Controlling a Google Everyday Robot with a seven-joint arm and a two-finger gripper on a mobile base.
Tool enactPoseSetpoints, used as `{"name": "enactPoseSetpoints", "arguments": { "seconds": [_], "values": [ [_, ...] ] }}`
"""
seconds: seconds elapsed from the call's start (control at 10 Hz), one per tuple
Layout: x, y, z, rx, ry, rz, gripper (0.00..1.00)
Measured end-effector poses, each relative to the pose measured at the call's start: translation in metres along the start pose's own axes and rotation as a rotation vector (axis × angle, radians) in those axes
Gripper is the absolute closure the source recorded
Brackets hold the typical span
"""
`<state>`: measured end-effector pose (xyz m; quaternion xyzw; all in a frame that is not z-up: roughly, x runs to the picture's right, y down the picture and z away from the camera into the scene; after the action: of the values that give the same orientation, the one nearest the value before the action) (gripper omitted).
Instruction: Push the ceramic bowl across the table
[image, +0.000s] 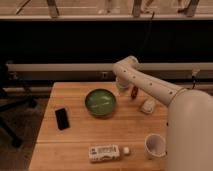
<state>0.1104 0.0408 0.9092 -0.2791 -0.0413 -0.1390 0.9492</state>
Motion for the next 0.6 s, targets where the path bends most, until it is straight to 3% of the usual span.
{"name": "enactPoseSetpoints", "arguments": {
  "seconds": [0.6],
  "values": [
    [-0.009,-0.008,0.022,-0.039,-0.015,0.009,1.00]
  ]
}}
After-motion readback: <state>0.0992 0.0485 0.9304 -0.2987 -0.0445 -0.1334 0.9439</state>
